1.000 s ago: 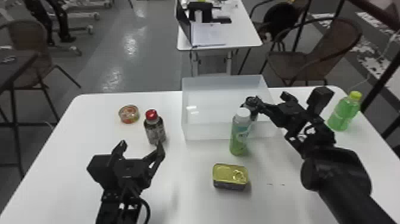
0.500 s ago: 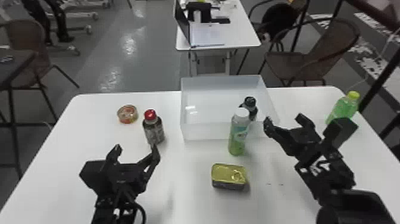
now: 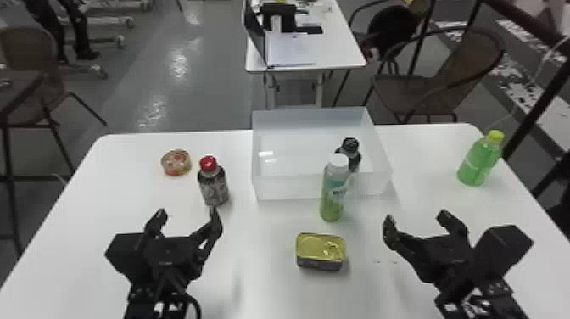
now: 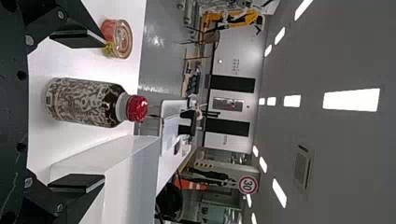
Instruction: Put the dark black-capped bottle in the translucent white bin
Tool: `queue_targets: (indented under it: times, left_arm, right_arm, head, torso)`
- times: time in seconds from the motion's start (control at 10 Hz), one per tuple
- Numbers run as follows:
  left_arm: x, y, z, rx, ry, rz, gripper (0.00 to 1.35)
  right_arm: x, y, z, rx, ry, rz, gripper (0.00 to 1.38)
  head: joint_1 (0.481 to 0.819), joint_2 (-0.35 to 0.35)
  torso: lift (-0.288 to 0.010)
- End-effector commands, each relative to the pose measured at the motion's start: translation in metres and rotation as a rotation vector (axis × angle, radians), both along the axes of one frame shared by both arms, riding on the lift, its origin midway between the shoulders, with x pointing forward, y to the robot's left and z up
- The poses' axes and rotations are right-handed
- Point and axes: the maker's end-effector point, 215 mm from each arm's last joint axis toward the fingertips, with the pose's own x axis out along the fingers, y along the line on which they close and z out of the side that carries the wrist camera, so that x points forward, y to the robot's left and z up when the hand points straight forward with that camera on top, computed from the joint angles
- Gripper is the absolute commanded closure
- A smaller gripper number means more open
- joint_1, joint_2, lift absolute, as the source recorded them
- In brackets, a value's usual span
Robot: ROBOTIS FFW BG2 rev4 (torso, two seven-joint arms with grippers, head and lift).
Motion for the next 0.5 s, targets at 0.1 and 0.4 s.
queue_targets:
  times: [0.1, 0.4]
  left_arm:
    - [-0.0026, 0.0007, -0.0053, 0.05, 0.021, -0.01, 0.26]
    - [-0.0044, 0.0025, -0.0097, 0.067, 0.033, -0.012, 0.26]
  right_arm:
    - [-0.0108, -0.0019, -0.0047, -0.033, 0.034, 0.001, 0.07]
    - [-0.0122, -0.0042, -0.0058, -0.037, 0.033, -0.028, 0.08]
  head:
    - [0.695, 0.042]
    - [0.695, 0.039]
  torso:
    - [-0.093]
    - [-0.093]
